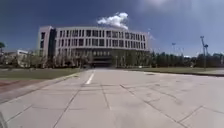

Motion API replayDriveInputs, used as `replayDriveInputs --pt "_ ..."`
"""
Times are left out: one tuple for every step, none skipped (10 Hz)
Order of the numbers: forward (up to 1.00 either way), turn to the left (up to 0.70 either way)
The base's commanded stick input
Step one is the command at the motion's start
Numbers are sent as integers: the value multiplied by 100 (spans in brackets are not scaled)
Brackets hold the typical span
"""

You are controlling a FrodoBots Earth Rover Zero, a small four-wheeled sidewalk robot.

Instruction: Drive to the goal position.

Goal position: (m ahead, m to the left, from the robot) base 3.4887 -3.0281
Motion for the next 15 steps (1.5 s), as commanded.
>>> replayDriveInputs --pt "70 1" --pt "70 1" --pt "70 1" --pt "70 1" --pt "70 1" --pt "70 3" --pt "70 1" --pt "70 1" --pt "70 2" --pt "70 3" --pt "70 1" --pt "70 1" --pt "70 3" --pt "70 3" --pt "70 3"
